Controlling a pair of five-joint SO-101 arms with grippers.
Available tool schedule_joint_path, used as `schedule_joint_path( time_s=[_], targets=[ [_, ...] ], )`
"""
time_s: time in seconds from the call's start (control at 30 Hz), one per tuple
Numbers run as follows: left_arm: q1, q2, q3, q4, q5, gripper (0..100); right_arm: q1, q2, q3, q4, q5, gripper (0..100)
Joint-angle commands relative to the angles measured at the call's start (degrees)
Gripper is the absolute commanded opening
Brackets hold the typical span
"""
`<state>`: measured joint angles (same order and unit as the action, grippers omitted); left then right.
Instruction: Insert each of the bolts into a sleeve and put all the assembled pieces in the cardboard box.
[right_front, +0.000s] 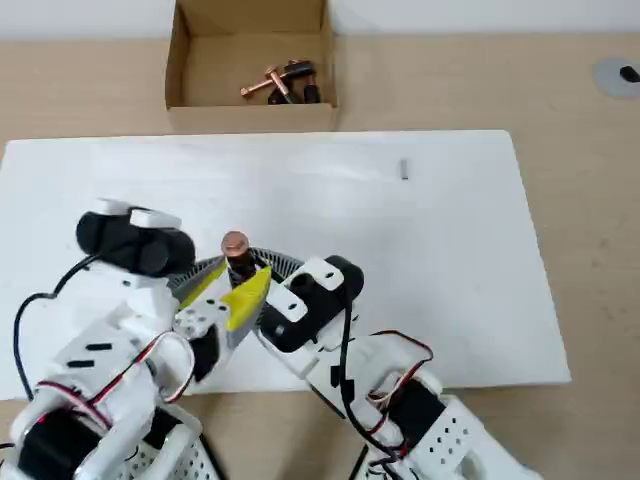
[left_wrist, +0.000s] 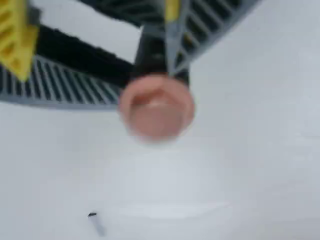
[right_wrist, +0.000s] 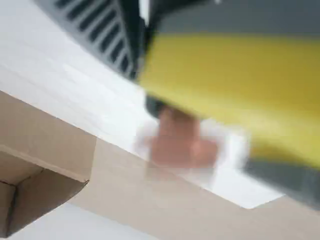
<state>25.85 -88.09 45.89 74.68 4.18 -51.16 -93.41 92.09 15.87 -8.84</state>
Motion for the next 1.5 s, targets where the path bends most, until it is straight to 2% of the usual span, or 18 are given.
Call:
schedule_joint_path(
  time_s=[0.0,0.17,0.3,0.6,0.8,1.23,1.47],
  targets=[
    [-3.87,0.13,-8.35,4.31,-0.44,22,2.51,-0.92,-3.38,-1.05,-0.44,0.9],
    [-9.67,0.22,-13.71,12.92,-3.69,24,5.49,-0.84,-8.22,3.25,-0.44,0.9],
    [-16.53,0.22,-19.08,16.70,-5.80,24,7.69,4.53,-15.16,4.57,-0.44,0.9],
    [-27.08,8.04,-21.80,19.08,-10.64,23,15.43,43.38,-49.71,4.66,-0.44,0.9],
    [-27.96,7.96,-21.80,19.16,-15.47,23,18.86,68.44,-75.12,4.92,-0.44,0.9],
    [-28.04,7.96,-12.13,18.64,-15.82,23,25.19,117.14,-123.30,5.10,-0.26,0.9],
    [-28.04,7.96,-6.59,14.33,-15.74,23,26.59,138.77,-144.92,7.47,-0.09,0.9]
  ],
)
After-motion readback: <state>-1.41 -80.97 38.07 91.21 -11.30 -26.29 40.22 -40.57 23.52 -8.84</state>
